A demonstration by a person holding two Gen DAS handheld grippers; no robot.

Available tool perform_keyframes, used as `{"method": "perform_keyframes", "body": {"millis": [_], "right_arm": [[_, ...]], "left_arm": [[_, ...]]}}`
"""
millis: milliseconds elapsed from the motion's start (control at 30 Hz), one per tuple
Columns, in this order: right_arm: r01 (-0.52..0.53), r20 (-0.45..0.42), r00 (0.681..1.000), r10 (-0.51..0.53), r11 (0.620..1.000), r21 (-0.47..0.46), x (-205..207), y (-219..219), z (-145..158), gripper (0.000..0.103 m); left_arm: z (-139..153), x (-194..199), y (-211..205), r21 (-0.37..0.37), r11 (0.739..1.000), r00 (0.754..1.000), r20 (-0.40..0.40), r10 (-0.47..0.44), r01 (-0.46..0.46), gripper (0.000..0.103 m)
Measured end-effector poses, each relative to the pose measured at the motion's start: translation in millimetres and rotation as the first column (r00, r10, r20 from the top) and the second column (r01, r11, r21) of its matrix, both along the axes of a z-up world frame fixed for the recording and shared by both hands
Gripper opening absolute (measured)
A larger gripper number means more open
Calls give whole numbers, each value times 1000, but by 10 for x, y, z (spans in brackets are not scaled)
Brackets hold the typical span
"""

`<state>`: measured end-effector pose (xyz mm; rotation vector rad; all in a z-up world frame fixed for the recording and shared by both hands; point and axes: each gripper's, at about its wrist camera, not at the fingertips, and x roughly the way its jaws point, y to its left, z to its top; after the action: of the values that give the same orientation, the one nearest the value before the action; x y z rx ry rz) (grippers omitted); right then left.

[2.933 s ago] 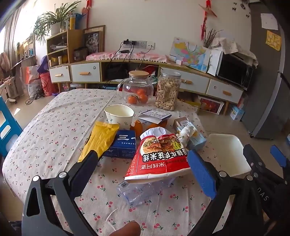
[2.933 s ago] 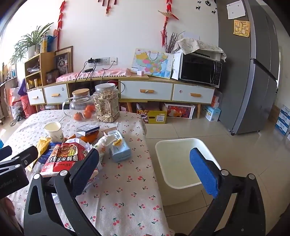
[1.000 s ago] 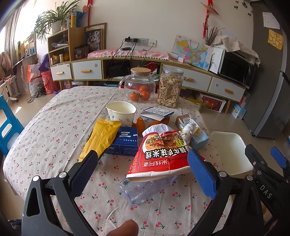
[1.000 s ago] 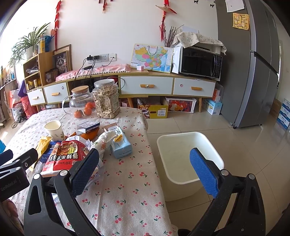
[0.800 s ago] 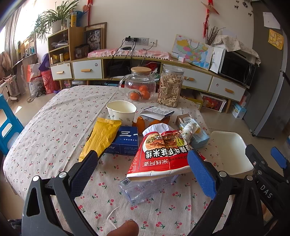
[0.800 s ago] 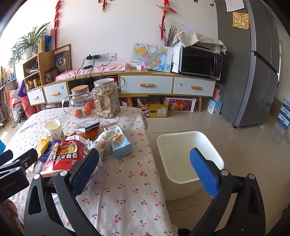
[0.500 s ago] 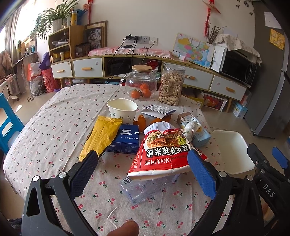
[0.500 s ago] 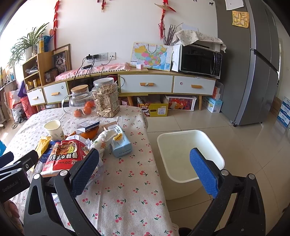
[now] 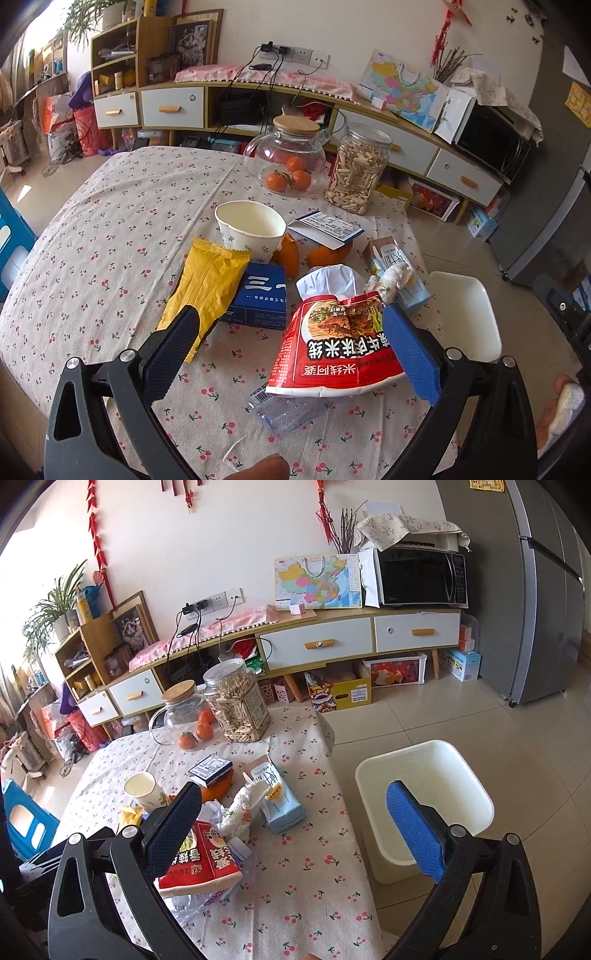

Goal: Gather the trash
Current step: 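Grasp the red noodle bag with the left gripper while the right gripper grasps crumpled tissue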

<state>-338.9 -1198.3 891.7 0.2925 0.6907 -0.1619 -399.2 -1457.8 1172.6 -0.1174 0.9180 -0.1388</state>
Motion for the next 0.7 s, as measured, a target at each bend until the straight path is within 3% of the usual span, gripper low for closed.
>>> {"method": "perform_keyframes", "body": {"millis": [200, 300, 500, 567, 700], "right_arm": [[-21, -81, 997, 17, 998, -54, 181, -150, -181, 96], [-13, -147, 989, 13, 1000, 2, 222, -290, -298, 96], [14, -96, 995, -9, 999, 45, 246, -490, -326, 96], [9, -93, 996, -4, 999, 51, 285, -500, -352, 96], [-22, -105, 994, 25, 999, 37, 362, -465, -412, 96]], "left_arm": [[666, 34, -856, -77, 991, 976, -185, -119, 106, 96], [977, -4, -1251, -62, 981, 954, -230, -193, 183, 96], [1467, -57, -1528, -126, 967, 917, -311, -250, 221, 96], [1730, -99, -1664, -197, 948, 890, -340, -304, 248, 96], [1750, 9, -1502, -251, 932, 865, -366, -343, 263, 96]]}}
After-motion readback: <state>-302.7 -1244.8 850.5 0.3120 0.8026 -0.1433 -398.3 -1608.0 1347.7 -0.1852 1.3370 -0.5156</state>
